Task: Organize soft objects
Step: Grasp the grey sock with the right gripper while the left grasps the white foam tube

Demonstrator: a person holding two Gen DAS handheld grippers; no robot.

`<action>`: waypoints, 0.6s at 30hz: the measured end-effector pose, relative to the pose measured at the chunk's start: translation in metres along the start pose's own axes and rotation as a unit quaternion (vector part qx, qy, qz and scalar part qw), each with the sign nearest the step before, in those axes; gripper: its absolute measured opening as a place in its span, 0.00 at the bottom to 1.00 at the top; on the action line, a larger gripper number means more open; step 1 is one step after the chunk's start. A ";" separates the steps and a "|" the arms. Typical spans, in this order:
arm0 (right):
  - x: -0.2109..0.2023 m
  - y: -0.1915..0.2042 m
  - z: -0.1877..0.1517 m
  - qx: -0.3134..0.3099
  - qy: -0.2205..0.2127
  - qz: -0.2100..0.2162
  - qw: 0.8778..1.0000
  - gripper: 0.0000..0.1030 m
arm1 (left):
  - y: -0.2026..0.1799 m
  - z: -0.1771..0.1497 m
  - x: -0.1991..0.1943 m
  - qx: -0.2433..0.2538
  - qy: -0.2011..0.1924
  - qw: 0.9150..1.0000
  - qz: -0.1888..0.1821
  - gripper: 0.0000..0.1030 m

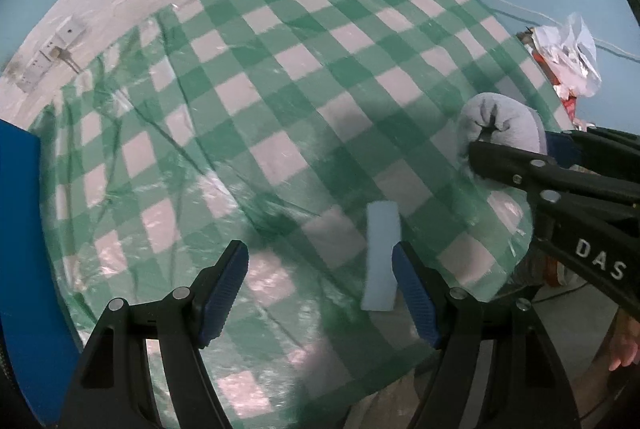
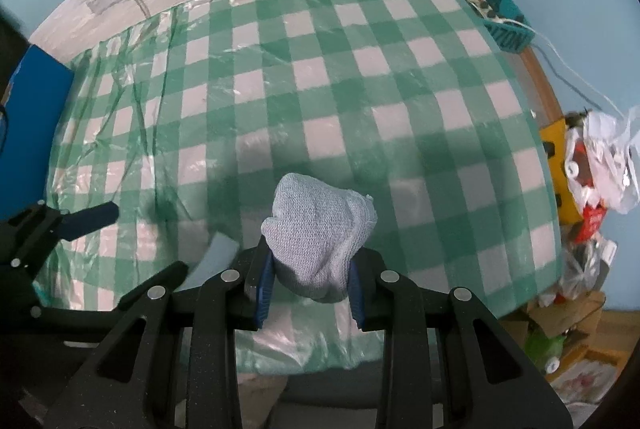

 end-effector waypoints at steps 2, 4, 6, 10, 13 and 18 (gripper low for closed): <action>0.000 -0.005 -0.006 0.007 0.001 0.003 1.000 0.29 | -0.003 -0.002 0.005 0.002 0.005 1.000 0.002 0.74; 0.001 -0.009 -0.010 0.013 0.003 0.005 1.000 0.29 | -0.005 -0.004 0.010 -0.003 0.011 1.000 -0.004 0.74; 0.000 -0.012 -0.012 0.017 0.002 0.006 1.000 0.29 | -0.009 -0.004 0.014 -0.007 0.018 1.000 -0.011 0.74; -0.003 -0.015 -0.012 0.022 -0.004 0.010 1.000 0.29 | -0.018 -0.004 0.021 -0.004 0.029 0.999 -0.022 0.74; -0.003 -0.015 -0.013 0.019 -0.008 0.010 1.000 0.29 | -0.021 -0.005 0.026 0.006 0.033 0.999 -0.030 0.74; 0.007 -0.019 -0.018 0.023 0.001 0.008 1.000 0.29 | -0.020 -0.005 0.023 0.001 0.024 0.999 -0.048 0.50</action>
Point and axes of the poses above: each gripper's, at about its wrist camera, not at the fingertips, and x roughly the way its jaws point, y to its left, z to its top, the point moved 6 cm from there along x, roughly the way its jaws point, and after that the axes turned 4 degrees about y, right-handed, at the moved point
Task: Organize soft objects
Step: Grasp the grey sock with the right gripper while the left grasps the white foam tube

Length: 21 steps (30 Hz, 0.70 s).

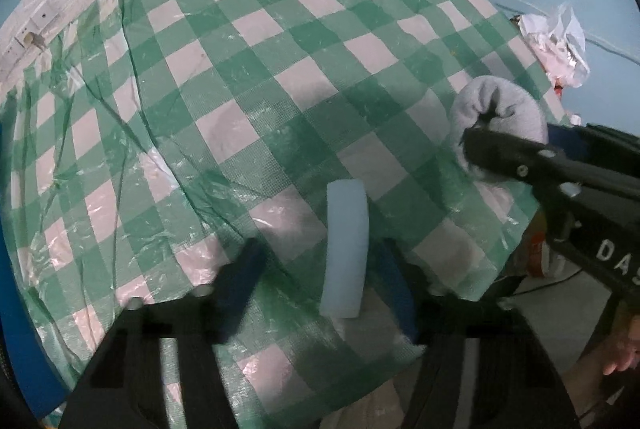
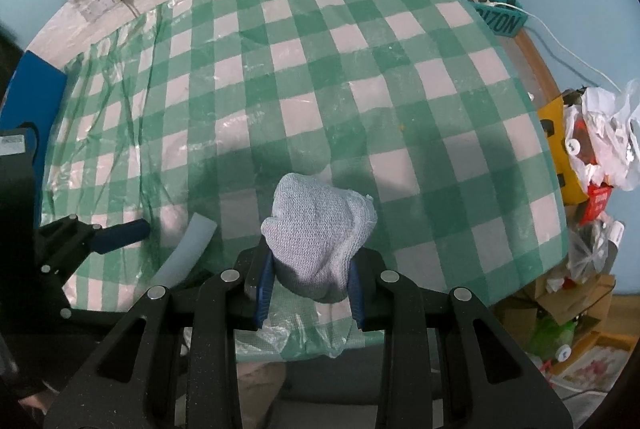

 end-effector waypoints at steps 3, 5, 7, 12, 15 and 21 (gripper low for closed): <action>0.000 0.003 0.001 -0.003 -0.001 0.001 1.000 0.29 | -0.001 -0.001 -0.003 0.012 -0.002 1.000 0.000 0.25; 0.000 0.006 0.001 -0.006 -0.002 0.001 1.000 0.29 | -0.004 -0.002 -0.005 0.019 -0.006 1.000 0.002 0.16; 0.001 0.008 0.001 -0.008 -0.002 0.001 1.000 0.29 | -0.005 -0.003 -0.009 0.026 -0.015 0.999 0.012 0.15; 0.000 0.008 0.002 -0.010 -0.001 0.002 1.000 0.29 | 0.004 -0.007 -0.018 0.020 -0.025 0.999 0.004 0.14; -0.001 0.010 0.002 -0.011 -0.004 0.002 1.000 0.29 | 0.011 -0.008 -0.026 0.015 -0.035 0.999 0.000 0.14; -0.003 0.015 0.003 -0.018 -0.007 0.003 1.000 0.29 | 0.032 -0.012 -0.046 0.001 -0.056 0.998 0.010 0.14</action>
Point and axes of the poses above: each gripper's, at about its wrist camera, not at the fingertips, and x roughly the way its jaws point, y to its left, z to its top, the point moved 6 cm from there along x, roughly the way its jaws point, and after that the axes turned 4 degrees about y, right-handed, at the moved point
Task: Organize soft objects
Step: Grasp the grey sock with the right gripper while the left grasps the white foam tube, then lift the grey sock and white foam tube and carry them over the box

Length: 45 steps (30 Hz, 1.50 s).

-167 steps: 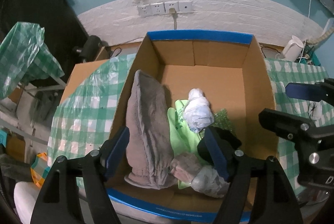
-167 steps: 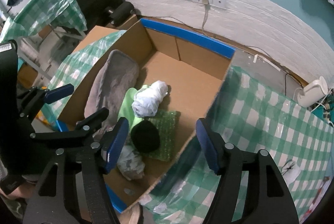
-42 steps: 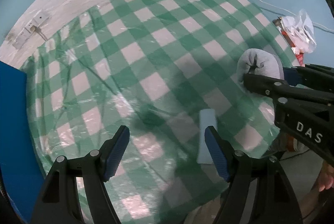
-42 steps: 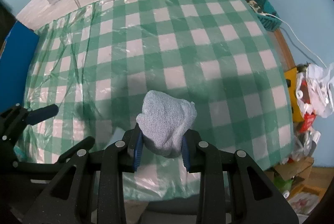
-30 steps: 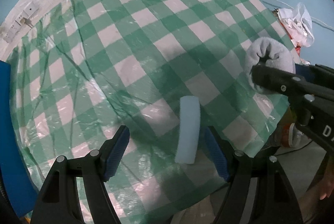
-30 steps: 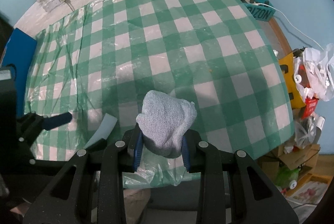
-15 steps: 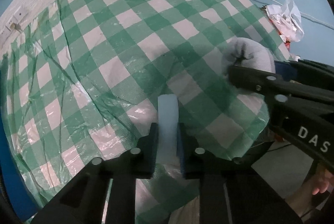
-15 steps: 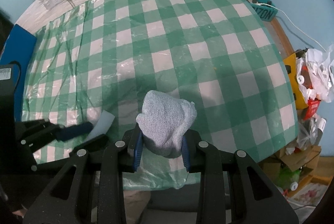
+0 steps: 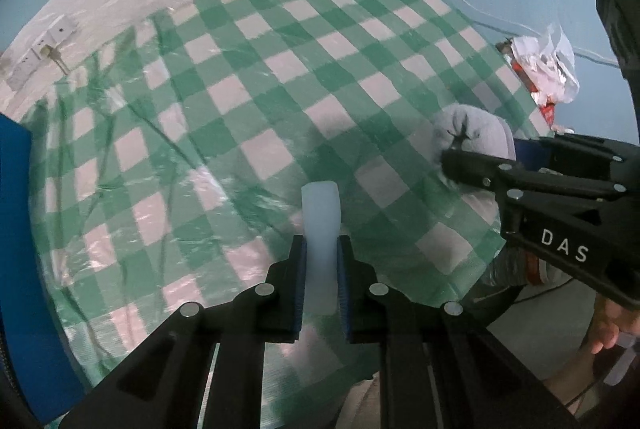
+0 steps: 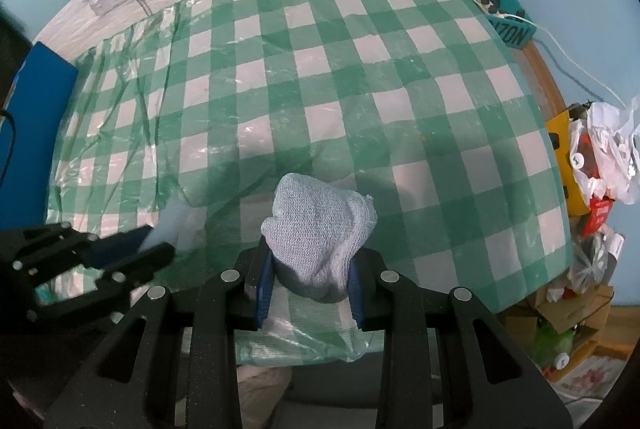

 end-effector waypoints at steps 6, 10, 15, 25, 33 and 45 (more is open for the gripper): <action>-0.006 0.008 0.004 -0.009 -0.005 0.000 1.000 0.29 | 0.021 -0.003 -0.017 -0.018 -0.013 1.000 0.015 0.13; -0.014 0.022 0.008 -0.022 -0.013 0.002 1.000 0.29 | 0.032 -0.003 -0.028 -0.026 -0.023 0.999 0.026 0.14; -0.024 0.045 0.014 -0.041 -0.021 0.005 0.999 0.29 | 0.053 -0.005 -0.044 -0.041 -0.041 0.997 0.050 0.14; -0.052 0.107 0.028 -0.089 -0.050 0.023 0.995 0.29 | 0.108 -0.024 -0.083 -0.082 -0.064 0.992 0.072 0.14; -0.074 0.164 0.034 -0.135 -0.069 0.035 0.988 0.29 | 0.148 -0.044 -0.111 -0.110 -0.082 0.987 0.085 0.14; -0.085 0.244 0.040 -0.184 -0.071 0.061 0.978 0.29 | 0.197 -0.074 -0.142 -0.143 -0.105 0.980 0.096 0.14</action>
Point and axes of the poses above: each gripper's, at about its wrist camera, not at the fingertips, and x roughly the way its jaws point, y to its left, z to its top, the point moved 6 cm from there along x, roughly the way its jaws point, and after that the axes turned 4 degrees about y, right-handed, at the moved point
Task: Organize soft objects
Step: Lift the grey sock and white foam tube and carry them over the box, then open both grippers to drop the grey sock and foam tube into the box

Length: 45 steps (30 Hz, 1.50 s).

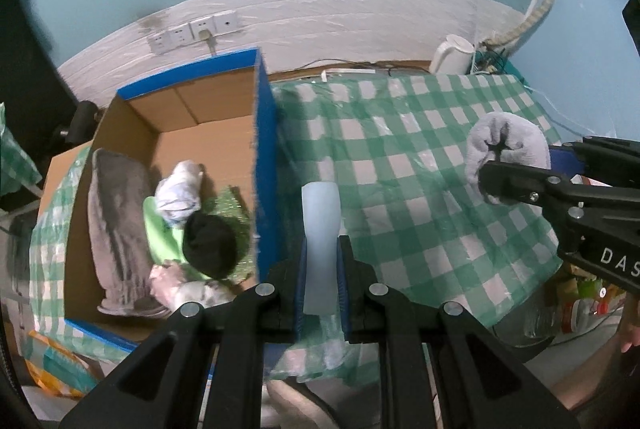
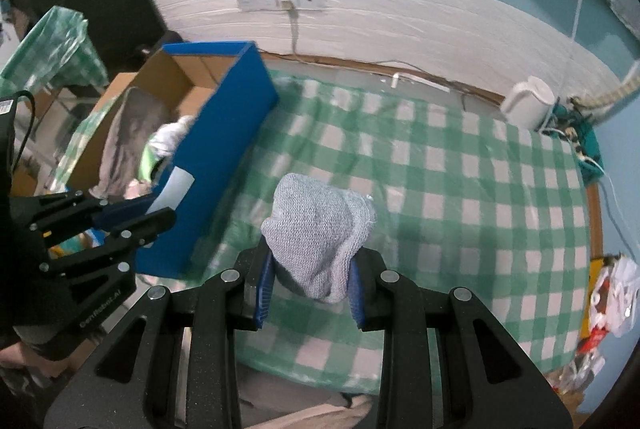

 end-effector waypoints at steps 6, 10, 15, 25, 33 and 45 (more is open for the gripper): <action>0.004 0.036 0.016 -0.025 0.000 0.009 1.000 0.29 | 0.028 -0.002 -0.011 -0.021 -0.012 1.000 0.004 0.14; 0.007 0.058 0.026 -0.040 0.000 0.011 0.999 0.29 | 0.050 -0.004 -0.015 -0.042 -0.018 0.999 0.001 0.14; 0.015 0.081 0.037 -0.054 0.002 0.020 0.998 0.29 | 0.082 -0.005 -0.015 -0.070 -0.018 0.997 0.011 0.14; 0.040 0.128 0.062 -0.077 0.019 0.038 0.996 0.29 | 0.123 -0.012 -0.004 -0.109 -0.007 0.994 0.023 0.14; 0.065 0.161 0.072 -0.102 0.034 0.046 0.993 0.29 | 0.143 -0.022 0.009 -0.127 0.009 0.991 0.034 0.16; 0.078 0.161 0.076 -0.091 0.025 0.054 0.994 0.58 | 0.158 -0.029 0.006 -0.143 0.009 0.988 0.057 0.51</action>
Point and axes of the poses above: each gripper's, at about its wrist camera, not at the fingertips, and x roughly the way its jaws point, y to its left, z to its top, the point moved 6 cm from there along x, roughly the way its jaws point, and after that the axes turned 4 degrees about y, right-handed, at the moved point
